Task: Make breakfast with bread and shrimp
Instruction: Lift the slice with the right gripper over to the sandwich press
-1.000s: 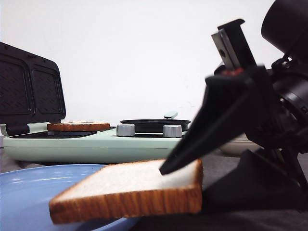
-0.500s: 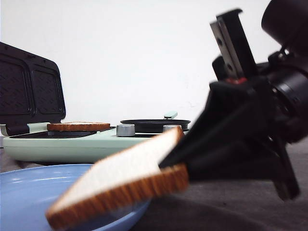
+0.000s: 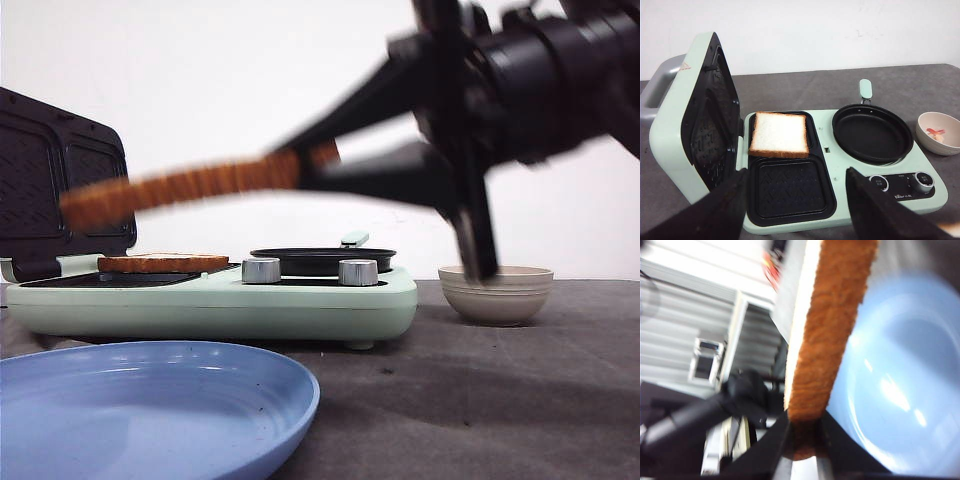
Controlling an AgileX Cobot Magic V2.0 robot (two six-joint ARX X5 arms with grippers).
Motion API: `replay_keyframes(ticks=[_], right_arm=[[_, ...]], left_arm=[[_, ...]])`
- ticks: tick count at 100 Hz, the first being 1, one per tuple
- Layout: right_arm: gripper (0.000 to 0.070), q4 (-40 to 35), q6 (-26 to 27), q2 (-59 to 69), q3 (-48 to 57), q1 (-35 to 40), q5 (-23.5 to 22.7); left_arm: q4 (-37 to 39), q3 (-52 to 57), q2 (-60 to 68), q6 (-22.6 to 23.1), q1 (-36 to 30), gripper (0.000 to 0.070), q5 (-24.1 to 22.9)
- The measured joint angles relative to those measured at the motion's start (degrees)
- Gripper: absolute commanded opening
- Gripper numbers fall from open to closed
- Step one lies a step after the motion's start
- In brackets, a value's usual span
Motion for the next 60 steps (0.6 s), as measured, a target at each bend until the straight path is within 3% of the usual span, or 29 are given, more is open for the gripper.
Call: replay_keyframes(ticks=[16,36,60], right_arm=[[0.0000,-9.09,-1.92,0.00,8.09,-0.59,1.68],[0.0000,-25.16,-10.73,3.56,21.44,-2.08,4.07],[0.0000,-30.29,-15.80,13.97,34.71,-3.06,3.15]], left_arm=[[0.02,0.00,0.00,0.02,0.00,0.0318,0.00],[0.87,0.00,-0.02,0.00,0.00,0.0318,0.00],[2.08,0.00,0.00,0.00,0.00,0.0318,0.00]])
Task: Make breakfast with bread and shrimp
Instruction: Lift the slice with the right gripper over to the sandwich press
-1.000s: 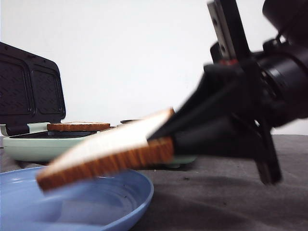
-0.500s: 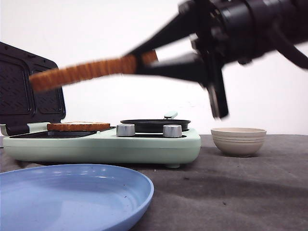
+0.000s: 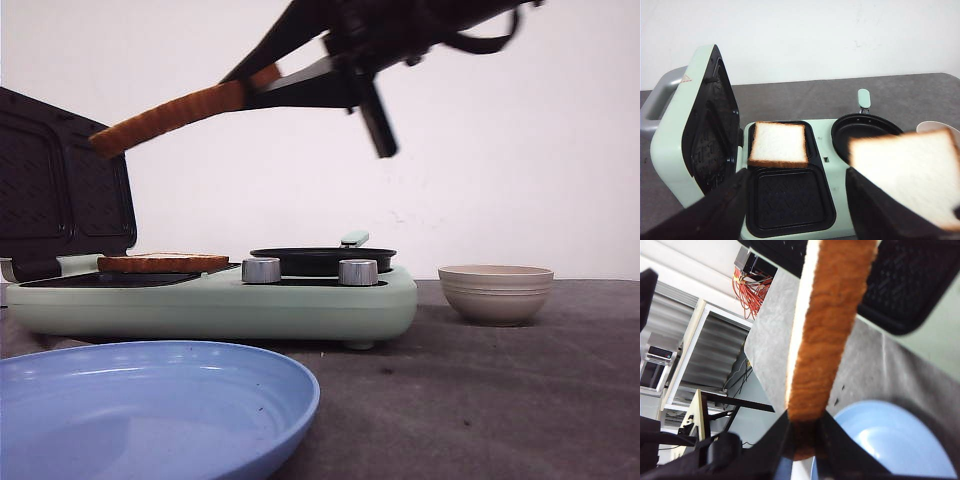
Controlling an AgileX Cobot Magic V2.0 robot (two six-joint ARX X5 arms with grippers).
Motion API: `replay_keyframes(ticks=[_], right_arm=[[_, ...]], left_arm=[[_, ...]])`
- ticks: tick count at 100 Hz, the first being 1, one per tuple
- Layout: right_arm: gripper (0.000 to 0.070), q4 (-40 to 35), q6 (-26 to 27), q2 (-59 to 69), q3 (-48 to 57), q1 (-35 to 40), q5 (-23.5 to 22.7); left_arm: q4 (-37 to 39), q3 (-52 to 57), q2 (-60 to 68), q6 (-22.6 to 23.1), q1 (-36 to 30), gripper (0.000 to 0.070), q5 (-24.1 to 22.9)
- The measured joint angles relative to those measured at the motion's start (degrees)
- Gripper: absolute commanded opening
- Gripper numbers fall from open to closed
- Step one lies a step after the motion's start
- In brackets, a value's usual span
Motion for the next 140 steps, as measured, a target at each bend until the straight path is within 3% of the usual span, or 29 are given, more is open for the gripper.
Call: replay_keyframes(ticks=[73,140], right_arm=[[0.0000,-7.17,-0.59,29.22,30.91,0.35,-4.37],[0.0000,-11.04,-0.17,30.29,32.72,2.14,1.01]], left_arm=[[0.50,0.00,-0.33,-1.11,0.00,0.0318,0.00],[0.52,0.00,-0.33,-1.11,0.00,0.0318,0.00]])
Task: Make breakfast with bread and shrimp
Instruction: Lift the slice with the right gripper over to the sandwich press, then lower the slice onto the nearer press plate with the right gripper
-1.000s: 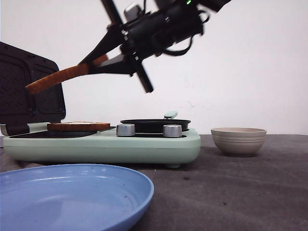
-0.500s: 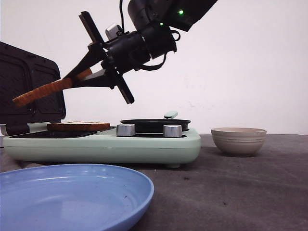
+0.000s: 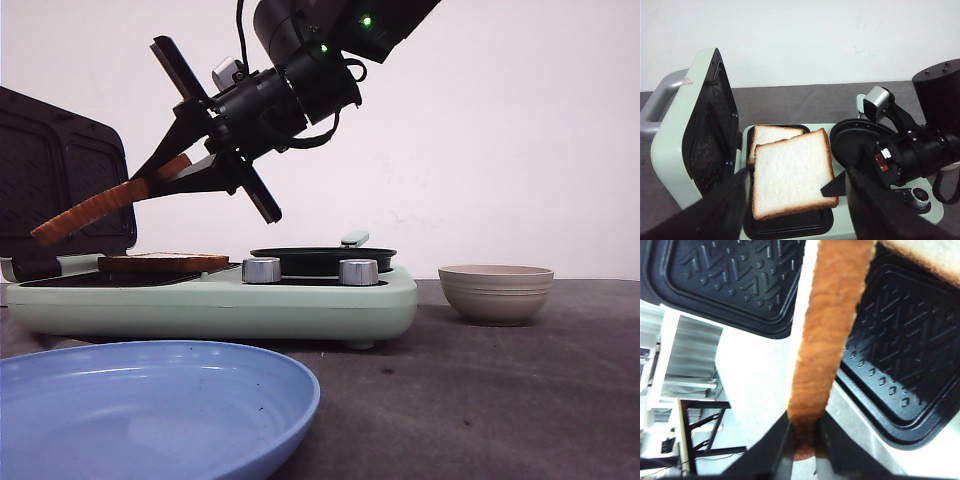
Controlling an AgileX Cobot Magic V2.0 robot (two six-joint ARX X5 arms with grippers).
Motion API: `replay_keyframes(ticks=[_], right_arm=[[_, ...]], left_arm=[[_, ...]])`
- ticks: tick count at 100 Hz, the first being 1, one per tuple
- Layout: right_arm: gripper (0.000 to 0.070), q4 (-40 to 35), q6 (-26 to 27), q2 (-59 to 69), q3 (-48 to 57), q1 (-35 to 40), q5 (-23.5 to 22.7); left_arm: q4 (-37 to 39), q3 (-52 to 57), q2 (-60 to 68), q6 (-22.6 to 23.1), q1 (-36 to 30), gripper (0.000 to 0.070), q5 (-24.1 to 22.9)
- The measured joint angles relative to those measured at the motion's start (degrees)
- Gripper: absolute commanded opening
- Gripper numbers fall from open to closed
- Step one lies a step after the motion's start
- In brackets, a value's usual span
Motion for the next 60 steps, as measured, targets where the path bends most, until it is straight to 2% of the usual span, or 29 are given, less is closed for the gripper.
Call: replay_keyframes(ticks=[36,60], right_arm=[[0.0000,-1.20,0.00,0.68,0.00,0.59,1.66],[0.0000,-1.25,0.02,0.94,0.00,1.25,4.42]], left_arm=[[-0.02,0.00,0.00,0.00,0.00,0.0318,0.00],[0.00,0.00,0.00,0.00,0.00,0.0318,0.00]])
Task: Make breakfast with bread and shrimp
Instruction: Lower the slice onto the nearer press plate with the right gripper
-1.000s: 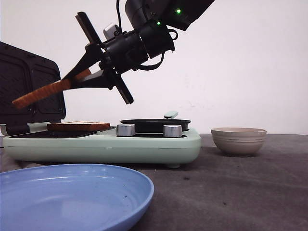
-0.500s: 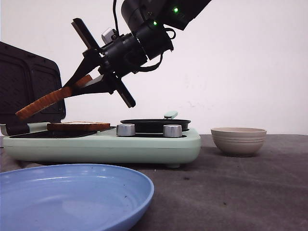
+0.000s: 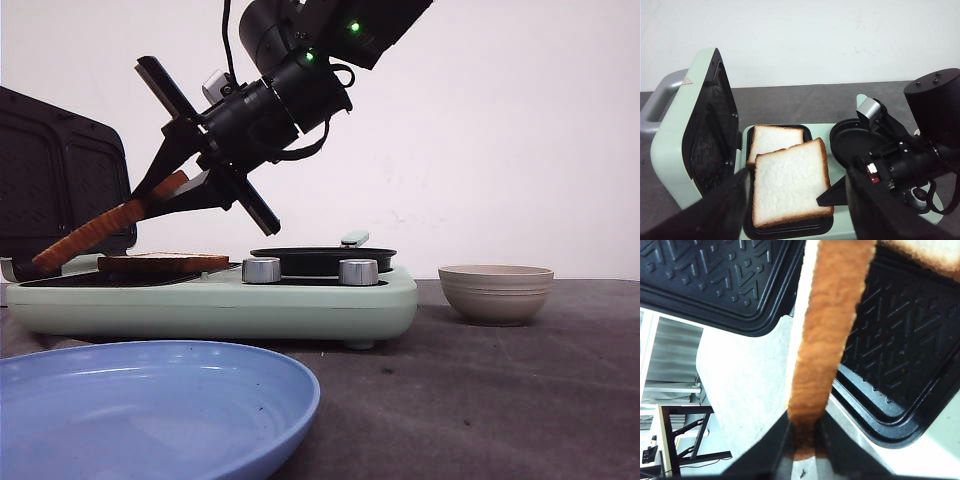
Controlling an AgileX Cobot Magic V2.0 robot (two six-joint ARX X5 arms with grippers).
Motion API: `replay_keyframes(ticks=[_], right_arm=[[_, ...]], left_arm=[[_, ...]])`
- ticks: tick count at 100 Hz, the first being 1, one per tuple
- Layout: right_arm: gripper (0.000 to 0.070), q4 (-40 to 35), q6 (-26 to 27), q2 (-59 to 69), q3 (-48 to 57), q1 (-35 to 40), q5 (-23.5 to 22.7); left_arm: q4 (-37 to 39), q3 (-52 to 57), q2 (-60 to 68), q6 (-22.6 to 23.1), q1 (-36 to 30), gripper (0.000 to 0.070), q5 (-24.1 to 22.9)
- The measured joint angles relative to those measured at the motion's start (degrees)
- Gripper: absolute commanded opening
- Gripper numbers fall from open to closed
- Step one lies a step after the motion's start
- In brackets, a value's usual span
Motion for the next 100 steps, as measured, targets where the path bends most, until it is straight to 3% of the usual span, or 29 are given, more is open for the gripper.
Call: replay_keyframes(ticks=[100], right_arm=[[0.0000,-1.88,-0.09,1.66,0.00,0.81,4.94]], left_arm=[[0.42,0.00,0.00,0.00,0.00,0.0318,0.00]])
